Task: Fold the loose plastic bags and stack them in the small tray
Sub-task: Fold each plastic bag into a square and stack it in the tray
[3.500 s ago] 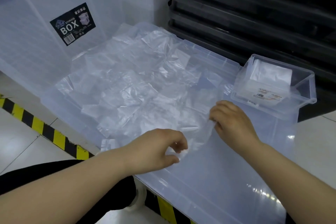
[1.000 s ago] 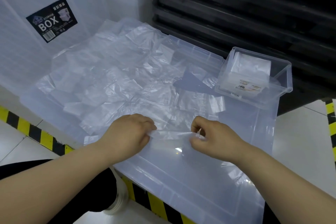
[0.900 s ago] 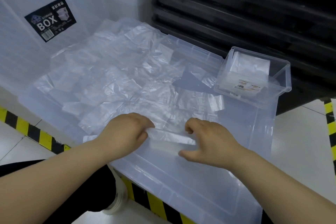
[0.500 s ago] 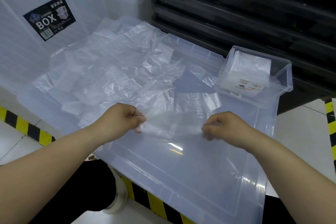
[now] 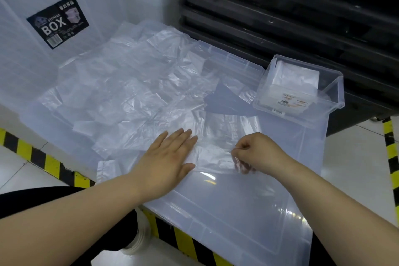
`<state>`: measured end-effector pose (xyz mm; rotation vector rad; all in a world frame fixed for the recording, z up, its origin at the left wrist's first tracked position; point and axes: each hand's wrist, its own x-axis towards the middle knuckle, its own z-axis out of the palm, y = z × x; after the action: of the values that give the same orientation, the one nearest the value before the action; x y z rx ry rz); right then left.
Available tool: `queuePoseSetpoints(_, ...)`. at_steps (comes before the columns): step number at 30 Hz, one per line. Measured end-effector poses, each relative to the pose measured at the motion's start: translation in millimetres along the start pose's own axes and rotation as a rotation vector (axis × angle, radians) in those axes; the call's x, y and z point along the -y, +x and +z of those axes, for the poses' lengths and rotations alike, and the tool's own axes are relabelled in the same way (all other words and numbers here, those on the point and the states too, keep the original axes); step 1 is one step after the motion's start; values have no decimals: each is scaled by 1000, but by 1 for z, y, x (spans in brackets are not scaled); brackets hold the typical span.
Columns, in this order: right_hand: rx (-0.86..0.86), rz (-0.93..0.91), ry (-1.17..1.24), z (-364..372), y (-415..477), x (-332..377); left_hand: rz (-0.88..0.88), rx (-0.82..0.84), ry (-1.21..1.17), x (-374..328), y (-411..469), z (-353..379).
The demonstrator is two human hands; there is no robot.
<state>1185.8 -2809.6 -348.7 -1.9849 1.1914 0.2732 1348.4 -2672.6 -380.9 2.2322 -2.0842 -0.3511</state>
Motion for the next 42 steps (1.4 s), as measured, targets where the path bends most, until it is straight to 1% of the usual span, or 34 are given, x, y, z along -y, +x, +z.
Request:
queuePoseSetpoints(2, 16, 1, -39, 0, 1, 1, -75, 102, -20, 1, 0, 0)
queuePoseSetpoints(4, 35, 55, -112, -7, 1, 0, -79, 146, 44, 6, 2, 4)
queuePoseSetpoints(5, 25, 91, -186, -13, 1, -1, -73, 159, 53, 6, 3, 2)
queuePoseSetpoints(7, -64, 166, -367, -26, -2, -2, -77, 144, 47, 8, 4, 4)
queuePoseSetpoints(9, -232, 191, -476, -33, -3, -3, -27, 95, 92, 7, 5, 2)
queuePoseSetpoints(10, -316, 148, -492, -33, -2, -3, -26, 79, 93, 6, 6, -1)
queuePoseSetpoints(11, -387, 66, -489, -27, -1, -1, -27, 76, 90, 6, 6, 0)
queuePoseSetpoints(13, -481, -210, -429, -10, 1, 5, -72, 155, 33, 5, 4, 2)
queuePoseSetpoints(14, -473, -328, -412, 1, 3, 8, -86, 178, 25, 5, 4, 1)
queuePoseSetpoints(15, -450, -401, -416, 10, 5, 10, -86, 183, 28, 4, 4, -1)
queuePoseSetpoints(16, -384, -412, -429, 17, 7, 11, -80, 191, 45, 5, 5, 1)
queuePoseSetpoints(18, -302, -354, -469, 23, 11, 10, -69, 184, 57, 5, 5, -1)
queuePoseSetpoints(21, -371, -292, -478, 19, 18, 2, -50, 194, 71, 4, 5, -1)
queuePoseSetpoints(25, -446, -236, -386, 12, 21, -7, -62, 202, 69, 5, 5, -1)
queuePoseSetpoints(30, -468, -139, -91, 3, 24, -17, -54, 211, 52, 7, 5, 1)
queuePoseSetpoints(34, -505, -65, 310, -8, 27, -23, -45, 219, 74, 7, 6, 0)
queuePoseSetpoints(36, -571, -12, 438, -21, 27, -28, -41, 222, 58, 6, 6, -2)
queuePoseSetpoints(38, -629, 111, 411, -32, 23, -34, -39, 209, 48, 7, 5, -2)
queuePoseSetpoints(40, -713, 224, 257, -39, 16, -38, -32, 190, 50, 7, 5, -1)
queuePoseSetpoints(41, -754, 228, 137, -40, 13, -38, -31, 188, 60, 7, 5, -1)
queuePoseSetpoints(42, -785, 176, 28, -37, 9, -35, -29, 187, 66, 7, 6, -1)
